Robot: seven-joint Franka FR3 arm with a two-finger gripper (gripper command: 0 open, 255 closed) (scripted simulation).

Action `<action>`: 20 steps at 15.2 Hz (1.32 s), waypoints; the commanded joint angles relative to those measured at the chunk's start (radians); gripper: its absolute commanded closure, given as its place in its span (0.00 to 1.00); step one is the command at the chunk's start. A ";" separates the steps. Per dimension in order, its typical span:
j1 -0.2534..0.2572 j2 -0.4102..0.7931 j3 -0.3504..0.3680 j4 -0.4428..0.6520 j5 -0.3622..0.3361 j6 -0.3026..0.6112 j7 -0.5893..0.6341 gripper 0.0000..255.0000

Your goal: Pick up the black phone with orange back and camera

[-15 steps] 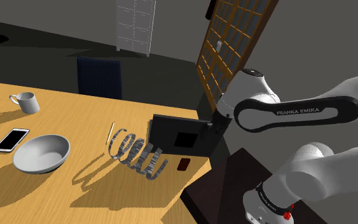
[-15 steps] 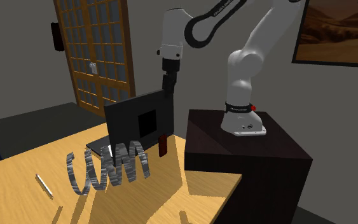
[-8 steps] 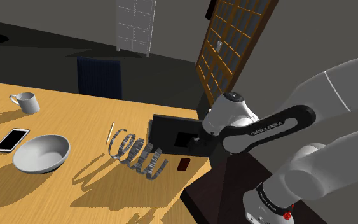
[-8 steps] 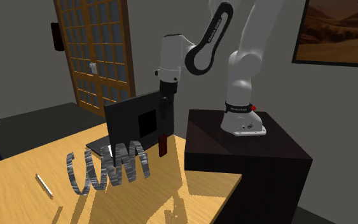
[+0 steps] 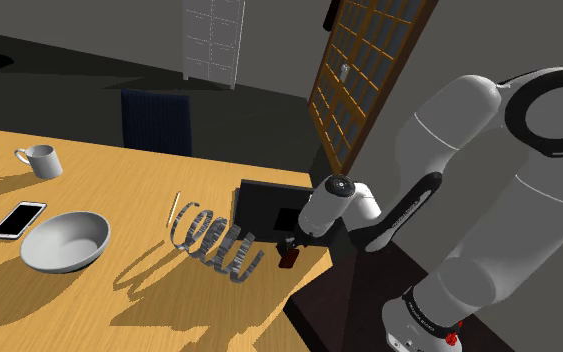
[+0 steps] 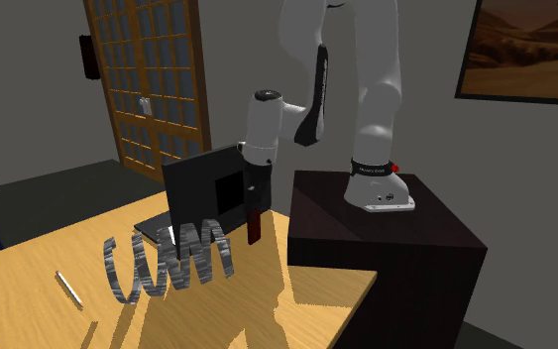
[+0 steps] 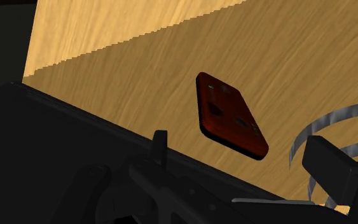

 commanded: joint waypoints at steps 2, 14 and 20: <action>0.073 0.076 -0.099 0.048 -0.217 0.012 0.188 0.00; 0.129 0.151 -0.171 0.100 -0.390 0.022 0.343 1.00; 0.087 0.088 -0.116 0.056 -0.245 0.015 0.213 1.00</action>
